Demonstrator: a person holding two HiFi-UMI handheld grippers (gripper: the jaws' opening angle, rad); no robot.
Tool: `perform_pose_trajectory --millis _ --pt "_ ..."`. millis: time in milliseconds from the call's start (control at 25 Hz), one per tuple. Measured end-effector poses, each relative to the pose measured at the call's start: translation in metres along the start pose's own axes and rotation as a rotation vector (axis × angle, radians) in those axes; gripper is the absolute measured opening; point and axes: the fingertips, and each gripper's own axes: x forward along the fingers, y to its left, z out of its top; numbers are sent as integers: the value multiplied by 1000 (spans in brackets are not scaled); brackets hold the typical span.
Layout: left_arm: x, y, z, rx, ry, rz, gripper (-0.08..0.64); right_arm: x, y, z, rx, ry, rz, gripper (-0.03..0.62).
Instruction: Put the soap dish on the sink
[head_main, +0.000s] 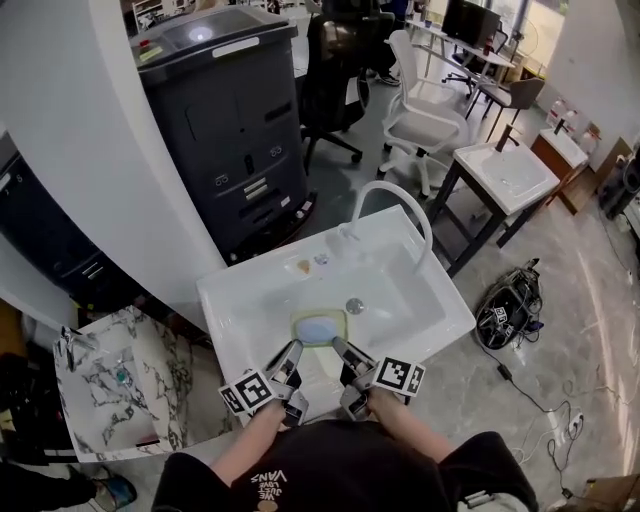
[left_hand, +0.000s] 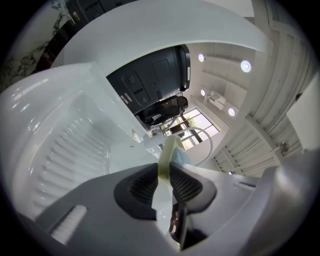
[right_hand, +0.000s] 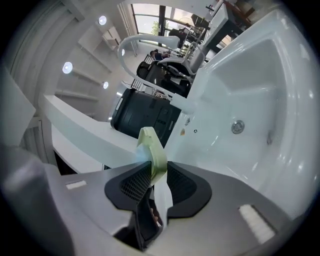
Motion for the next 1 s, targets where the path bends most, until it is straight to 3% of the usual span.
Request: perform_pose_trajectory --millis 560,1000 --pt "46 30 25 -32 -152 100 126 61 -27 42 -30 183 28 100" --pt "75 56 33 -68 -192 156 126 93 -53 61 -29 269 19 100"
